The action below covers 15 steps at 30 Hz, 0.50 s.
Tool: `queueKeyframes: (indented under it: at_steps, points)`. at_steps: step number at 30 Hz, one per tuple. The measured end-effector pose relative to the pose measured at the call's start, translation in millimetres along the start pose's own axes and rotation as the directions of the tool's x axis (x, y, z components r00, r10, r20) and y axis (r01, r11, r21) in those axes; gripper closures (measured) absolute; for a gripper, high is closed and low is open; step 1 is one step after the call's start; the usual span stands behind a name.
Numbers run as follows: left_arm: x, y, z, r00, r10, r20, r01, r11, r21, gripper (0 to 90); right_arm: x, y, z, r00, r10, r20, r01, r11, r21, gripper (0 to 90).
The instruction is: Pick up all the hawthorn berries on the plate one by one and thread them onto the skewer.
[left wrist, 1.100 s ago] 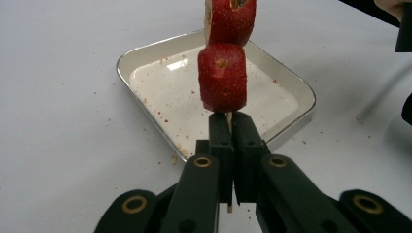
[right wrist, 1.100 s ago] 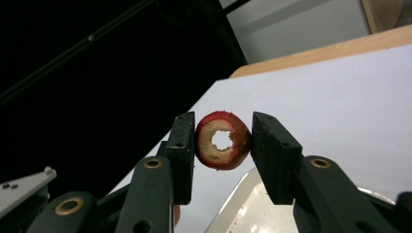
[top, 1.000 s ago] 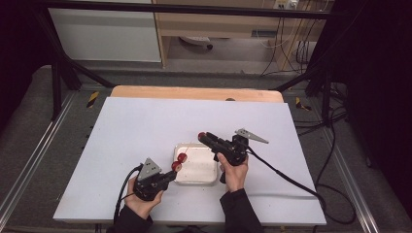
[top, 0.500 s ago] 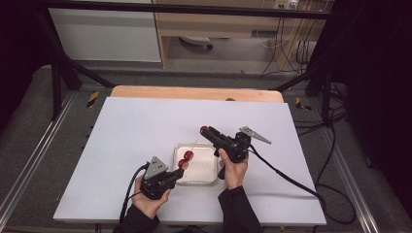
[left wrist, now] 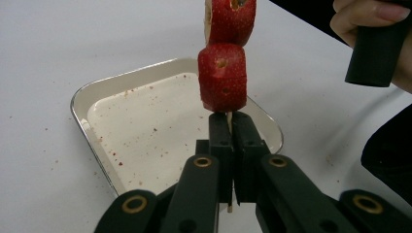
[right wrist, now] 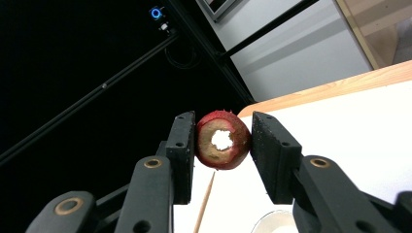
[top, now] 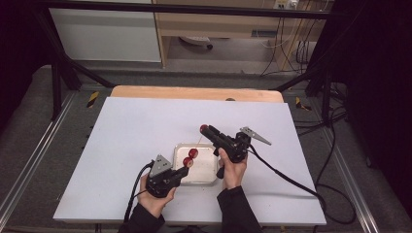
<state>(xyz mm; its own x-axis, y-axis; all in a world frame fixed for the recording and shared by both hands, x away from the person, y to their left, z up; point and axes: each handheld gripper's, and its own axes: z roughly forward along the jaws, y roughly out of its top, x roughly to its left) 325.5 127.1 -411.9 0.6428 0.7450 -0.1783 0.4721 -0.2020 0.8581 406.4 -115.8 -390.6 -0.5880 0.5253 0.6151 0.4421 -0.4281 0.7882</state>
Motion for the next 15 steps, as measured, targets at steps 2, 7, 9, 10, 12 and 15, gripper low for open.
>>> queueKeyframes:
  at_steps: [2, 7, 9, 10, 12, 15]
  points:
    - [-0.1, 0.0, 0.4, 1.0, -0.001, 0.0, 0.001, 1.0, 0.0, 88.0, 0.2, -0.3, 0.0, 1.0, 0.004, -0.005, -0.004, 1.0, -0.001, 62.5]
    - [-0.3, -0.1, 1.2, 1.0, -0.002, 0.001, 0.002, 1.0, -0.003, 88.0, 0.4, -1.2, 0.1, 0.9999, 0.009, -0.01, -0.009, 1.0, -0.005, 62.5]
    - [-0.6, -0.2, 1.7, 1.0, 0.002, 0.001, -0.002, 1.0, -0.002, 88.0, 0.4, -2.1, 0.3, 0.9999, 0.008, -0.01, -0.008, 1.0, -0.003, 62.5]
    - [-0.9, -0.3, 1.9, 1.0, 0.002, 0.001, -0.002, 1.0, -0.003, 88.0, 0.2, -2.3, 0.5, 0.9999, 0.006, -0.01, -0.006, 1.0, -0.003, 62.5]
    - [-1.3, -0.1, 2.3, 1.0, -0.003, 0.0, 0.003, 1.0, -0.007, 88.0, 0.1, -2.9, 0.7, 0.9999, 0.007, -0.01, -0.007, 1.0, -0.001, 62.5]
    - [-0.6, 0.2, 2.9, 0.9999, -0.012, -0.002, 0.012, 0.9999, -0.007, 88.0, 0.6, -3.9, 0.7, 0.9998, 0.016, -0.014, -0.016, 1.0, -0.001, 62.6]
